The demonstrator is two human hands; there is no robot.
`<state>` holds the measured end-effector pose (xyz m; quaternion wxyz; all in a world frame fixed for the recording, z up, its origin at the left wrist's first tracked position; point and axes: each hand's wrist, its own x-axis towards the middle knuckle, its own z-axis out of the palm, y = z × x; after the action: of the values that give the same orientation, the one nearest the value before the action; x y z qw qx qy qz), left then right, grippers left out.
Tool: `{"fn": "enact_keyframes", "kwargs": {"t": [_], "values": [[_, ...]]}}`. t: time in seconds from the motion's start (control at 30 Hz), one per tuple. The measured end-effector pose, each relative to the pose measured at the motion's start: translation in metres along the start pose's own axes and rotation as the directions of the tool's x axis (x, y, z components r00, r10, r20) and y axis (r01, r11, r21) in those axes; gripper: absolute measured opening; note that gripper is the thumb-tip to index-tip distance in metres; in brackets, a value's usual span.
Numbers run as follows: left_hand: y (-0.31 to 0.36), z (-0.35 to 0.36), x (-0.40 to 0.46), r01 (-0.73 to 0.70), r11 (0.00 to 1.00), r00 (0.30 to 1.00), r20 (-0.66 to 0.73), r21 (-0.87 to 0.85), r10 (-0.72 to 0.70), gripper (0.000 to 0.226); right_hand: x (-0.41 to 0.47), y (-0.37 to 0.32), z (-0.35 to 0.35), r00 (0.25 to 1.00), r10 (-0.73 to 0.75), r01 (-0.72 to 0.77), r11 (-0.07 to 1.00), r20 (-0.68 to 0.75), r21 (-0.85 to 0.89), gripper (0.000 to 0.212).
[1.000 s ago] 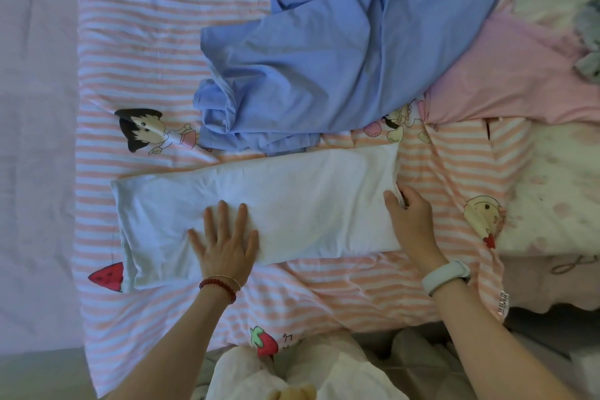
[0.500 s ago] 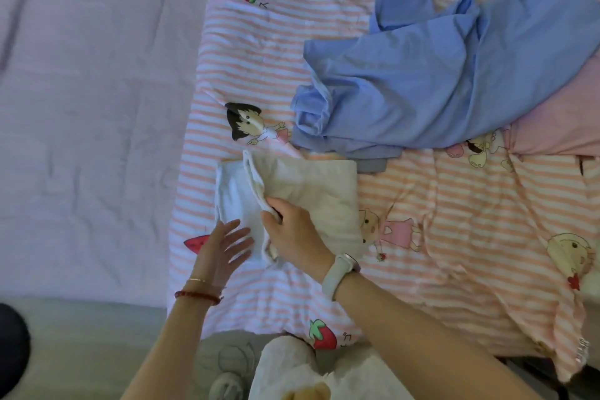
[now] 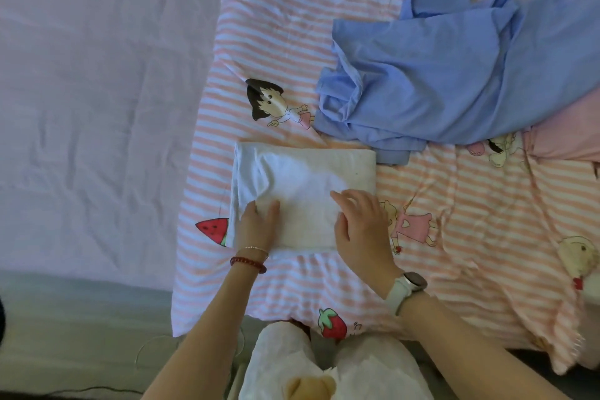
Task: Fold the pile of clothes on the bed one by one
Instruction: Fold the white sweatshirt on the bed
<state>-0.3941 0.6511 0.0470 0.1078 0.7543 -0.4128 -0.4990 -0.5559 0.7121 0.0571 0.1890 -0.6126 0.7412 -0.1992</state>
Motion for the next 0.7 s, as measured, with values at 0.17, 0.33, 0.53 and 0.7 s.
{"fn": "enact_keyframes", "kwargs": {"t": [0.17,0.33,0.53,0.7], "values": [[0.002,0.002,-0.004,-0.227,0.969,0.953,-0.227,-0.095,0.201,0.032,-0.032,0.016,0.011,0.964,-0.004,0.055,0.981,0.265,-0.185,0.045],[-0.029,-0.012,0.012,-0.098,0.991,0.964,-0.258,-0.088,0.072,0.017,-0.036,0.012,0.032,0.931,-0.037,0.182,0.911,0.364,-0.371,0.046],[-0.021,-0.009,0.018,-0.232,0.932,0.863,-0.384,0.278,0.330,0.032,-0.030,0.018,0.055,0.921,0.009,0.163,0.899,0.389,-0.407,0.050],[-0.012,0.008,0.013,-0.720,0.386,0.479,0.012,0.577,0.878,0.042,-0.019,0.010,0.037,0.990,-0.081,0.103,0.974,0.111,-0.204,0.035]]}}
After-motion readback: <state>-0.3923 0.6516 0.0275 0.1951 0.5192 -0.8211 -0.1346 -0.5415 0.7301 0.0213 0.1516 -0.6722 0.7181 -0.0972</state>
